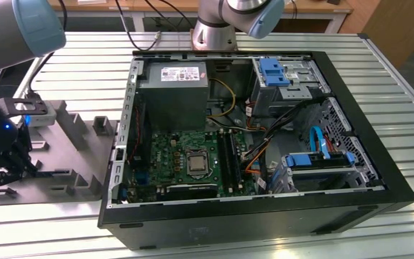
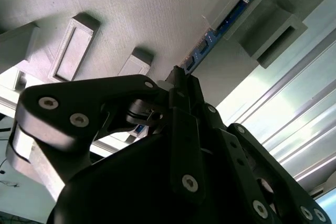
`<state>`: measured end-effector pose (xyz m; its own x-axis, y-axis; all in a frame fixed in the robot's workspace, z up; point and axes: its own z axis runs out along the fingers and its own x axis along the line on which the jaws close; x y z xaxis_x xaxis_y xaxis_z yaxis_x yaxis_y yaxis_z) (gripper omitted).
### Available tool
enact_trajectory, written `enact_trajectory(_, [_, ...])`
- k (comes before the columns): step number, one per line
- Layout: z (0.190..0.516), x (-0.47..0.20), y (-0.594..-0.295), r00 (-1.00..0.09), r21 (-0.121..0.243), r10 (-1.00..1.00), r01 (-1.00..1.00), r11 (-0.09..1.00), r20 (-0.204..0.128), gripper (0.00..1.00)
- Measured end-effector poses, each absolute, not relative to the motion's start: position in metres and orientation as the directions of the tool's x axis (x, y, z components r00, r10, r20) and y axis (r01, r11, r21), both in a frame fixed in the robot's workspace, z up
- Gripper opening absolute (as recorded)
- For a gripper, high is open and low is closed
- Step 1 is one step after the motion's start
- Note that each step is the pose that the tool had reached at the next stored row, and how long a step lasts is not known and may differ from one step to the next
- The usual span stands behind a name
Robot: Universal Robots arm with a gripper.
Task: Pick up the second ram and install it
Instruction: 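Pick up the second ram and move it above second insertion slot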
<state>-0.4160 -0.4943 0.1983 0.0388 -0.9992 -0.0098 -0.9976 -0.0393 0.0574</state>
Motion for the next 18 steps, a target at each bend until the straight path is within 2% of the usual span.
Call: enact_trajectory(18, [0.1983,-0.4160,-0.4907,0.039,0.057,-0.999,-0.998,-0.039,-0.010,0.19])
